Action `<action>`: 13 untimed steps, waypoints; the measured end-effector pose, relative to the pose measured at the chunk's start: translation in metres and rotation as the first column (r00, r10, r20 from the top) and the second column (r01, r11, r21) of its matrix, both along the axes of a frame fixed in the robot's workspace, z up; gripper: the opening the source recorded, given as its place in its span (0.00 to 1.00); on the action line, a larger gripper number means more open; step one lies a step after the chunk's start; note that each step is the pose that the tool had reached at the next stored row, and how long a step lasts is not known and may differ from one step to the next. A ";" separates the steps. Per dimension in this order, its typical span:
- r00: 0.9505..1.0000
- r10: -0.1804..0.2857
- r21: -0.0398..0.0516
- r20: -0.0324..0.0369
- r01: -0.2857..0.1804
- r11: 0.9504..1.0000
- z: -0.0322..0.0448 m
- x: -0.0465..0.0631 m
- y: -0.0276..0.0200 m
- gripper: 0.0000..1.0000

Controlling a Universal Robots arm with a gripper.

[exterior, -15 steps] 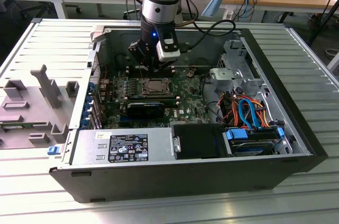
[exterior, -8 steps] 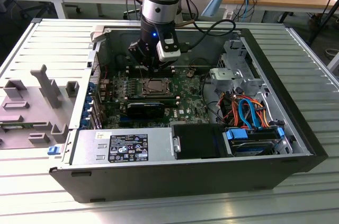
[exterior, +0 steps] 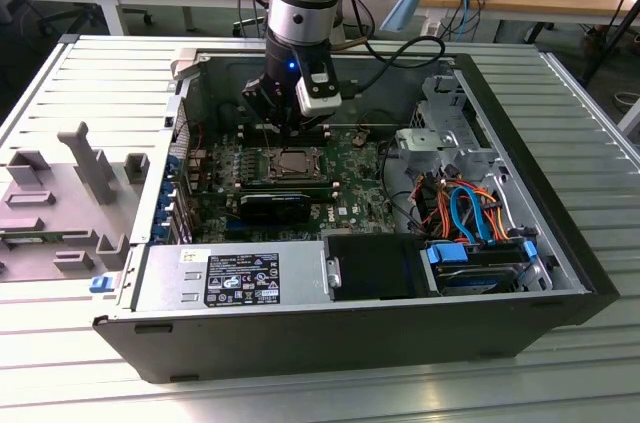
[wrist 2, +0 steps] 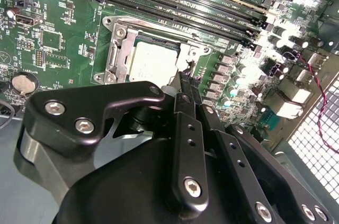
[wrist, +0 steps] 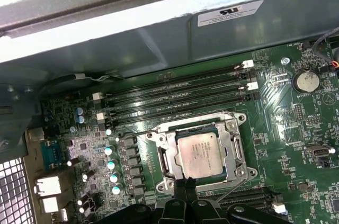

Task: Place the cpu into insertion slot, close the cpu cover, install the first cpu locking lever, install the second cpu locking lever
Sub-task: 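Install the first cpu locking lever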

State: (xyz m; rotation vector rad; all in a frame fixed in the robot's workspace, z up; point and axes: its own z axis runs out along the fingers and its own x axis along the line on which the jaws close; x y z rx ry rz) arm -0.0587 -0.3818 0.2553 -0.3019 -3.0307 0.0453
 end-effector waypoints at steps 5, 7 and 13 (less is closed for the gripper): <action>1.000 0.004 0.000 0.000 -0.004 1.000 0.0000 0.000 0.0000 0.11; 1.000 0.006 0.000 0.000 -0.006 1.000 0.0000 0.000 0.0000 0.11; 1.000 0.011 0.000 0.000 -0.011 1.000 0.0000 0.000 0.0000 0.11</action>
